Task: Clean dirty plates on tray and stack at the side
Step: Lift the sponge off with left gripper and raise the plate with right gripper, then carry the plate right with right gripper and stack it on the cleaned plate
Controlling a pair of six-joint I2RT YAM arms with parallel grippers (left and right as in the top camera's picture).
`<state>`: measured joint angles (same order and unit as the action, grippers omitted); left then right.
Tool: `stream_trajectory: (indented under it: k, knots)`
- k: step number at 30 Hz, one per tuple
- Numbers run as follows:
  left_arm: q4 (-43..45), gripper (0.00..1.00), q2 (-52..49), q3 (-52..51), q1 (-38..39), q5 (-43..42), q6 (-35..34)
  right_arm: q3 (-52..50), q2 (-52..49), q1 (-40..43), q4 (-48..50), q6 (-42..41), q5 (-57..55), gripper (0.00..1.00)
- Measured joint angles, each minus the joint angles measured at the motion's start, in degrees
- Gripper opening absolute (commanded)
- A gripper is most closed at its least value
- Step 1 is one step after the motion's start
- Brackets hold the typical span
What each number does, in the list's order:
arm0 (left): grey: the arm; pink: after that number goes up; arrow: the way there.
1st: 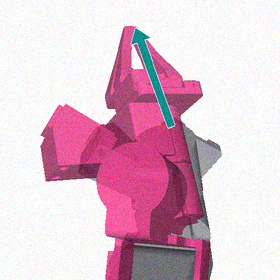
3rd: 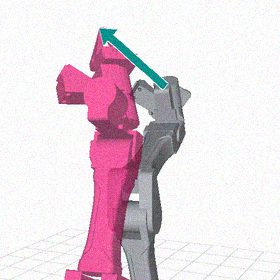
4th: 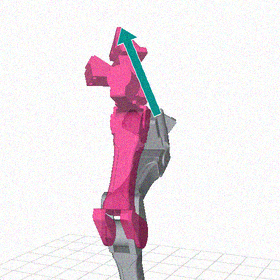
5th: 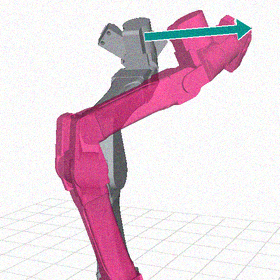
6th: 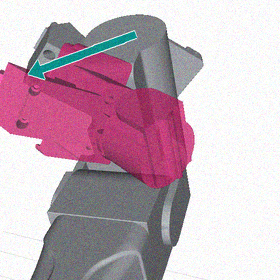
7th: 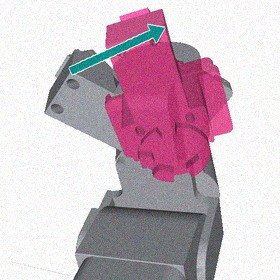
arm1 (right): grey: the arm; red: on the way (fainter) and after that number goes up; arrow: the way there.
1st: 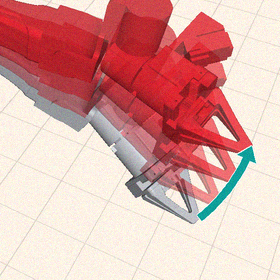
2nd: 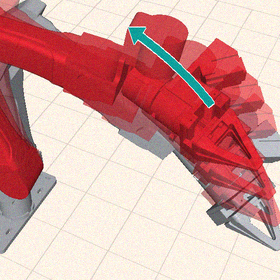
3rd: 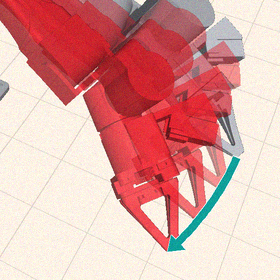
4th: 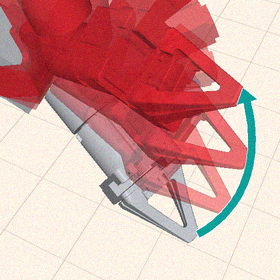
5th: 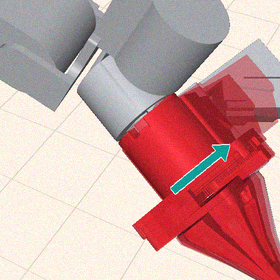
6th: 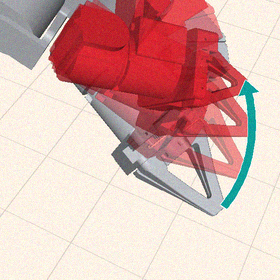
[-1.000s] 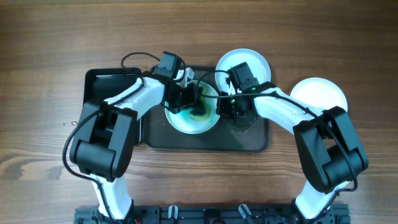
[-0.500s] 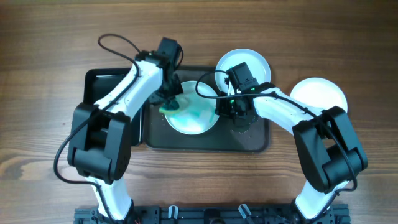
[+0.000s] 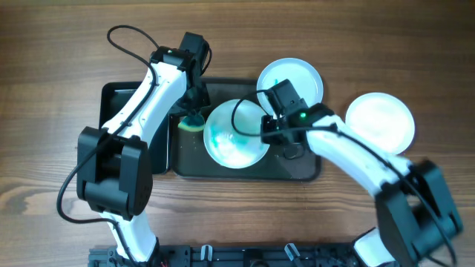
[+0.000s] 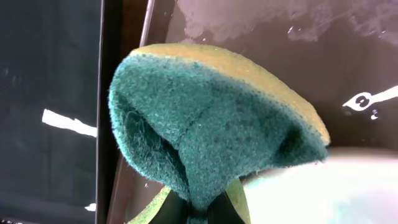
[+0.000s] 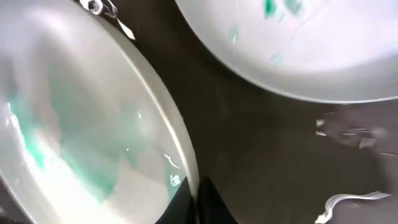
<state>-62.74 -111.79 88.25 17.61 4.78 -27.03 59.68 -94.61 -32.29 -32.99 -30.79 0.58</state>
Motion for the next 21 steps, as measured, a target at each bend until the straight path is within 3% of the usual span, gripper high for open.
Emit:
stream_trajectory:
  k: [5, 14, 16, 21]
  knots:
    - [0.2, 0.04, 0.0, 0.0, 0.0, -0.1, 0.2, 0.0, 7.1, -8.9, -3.9, 1.4, -19.3, 0.04]
    - [0.7, 0.04, 0.0, 0.0, 0.0, -0.1, 0.2, 0.0, 8.0, -20.9, -6.4, 2.4, -52.7, 0.04]
    - [0.7, 0.04, 0.0, 0.0, 0.0, -0.1, 0.2, 0.0, 8.0, -23.7, -4.7, 6.0, -64.5, 0.04]
    - [0.7, 0.04, 0.0, 0.0, 0.0, -0.1, 0.2, -0.1, 8.2, -26.1, 2.3, 14.8, -78.3, 0.04]
